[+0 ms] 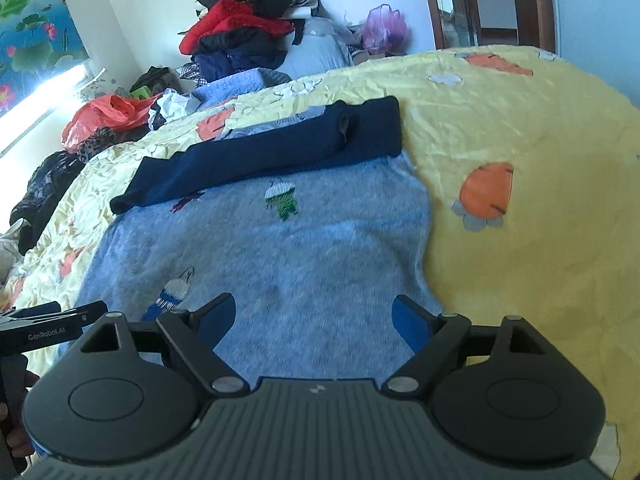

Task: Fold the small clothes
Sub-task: 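Move both grippers to the ribbed grey hem and grasp it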

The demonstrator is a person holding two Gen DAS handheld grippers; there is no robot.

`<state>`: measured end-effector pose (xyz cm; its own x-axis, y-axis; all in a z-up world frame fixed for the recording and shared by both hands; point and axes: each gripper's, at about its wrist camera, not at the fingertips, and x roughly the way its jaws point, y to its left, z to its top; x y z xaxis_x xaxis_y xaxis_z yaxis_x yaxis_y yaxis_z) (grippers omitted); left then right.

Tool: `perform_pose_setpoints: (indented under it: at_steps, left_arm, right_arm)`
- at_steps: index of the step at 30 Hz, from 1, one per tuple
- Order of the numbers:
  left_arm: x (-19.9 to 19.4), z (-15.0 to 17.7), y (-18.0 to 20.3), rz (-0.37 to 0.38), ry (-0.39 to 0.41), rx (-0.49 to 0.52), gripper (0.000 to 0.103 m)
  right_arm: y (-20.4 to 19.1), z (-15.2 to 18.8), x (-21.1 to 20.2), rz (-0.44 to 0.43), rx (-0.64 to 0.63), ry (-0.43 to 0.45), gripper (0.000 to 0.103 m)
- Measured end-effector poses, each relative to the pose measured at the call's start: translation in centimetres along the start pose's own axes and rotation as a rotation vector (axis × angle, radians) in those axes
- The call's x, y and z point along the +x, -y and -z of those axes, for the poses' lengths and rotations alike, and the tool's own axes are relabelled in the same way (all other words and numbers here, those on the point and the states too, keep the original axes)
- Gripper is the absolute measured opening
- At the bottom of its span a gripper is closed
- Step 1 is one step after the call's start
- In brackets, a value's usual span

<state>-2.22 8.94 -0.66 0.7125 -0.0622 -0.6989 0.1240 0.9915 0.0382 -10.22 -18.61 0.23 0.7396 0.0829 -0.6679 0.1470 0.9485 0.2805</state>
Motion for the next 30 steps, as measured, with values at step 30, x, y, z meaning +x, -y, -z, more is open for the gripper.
perform_pose_setpoints:
  at_steps: [30]
  left_arm:
    - [-2.5,5.5,-9.7,0.236,-0.102,-0.205,0.096]
  right_arm:
    - [4.3,3.8,-2.2,0.067,0.017,-0.032,0.075]
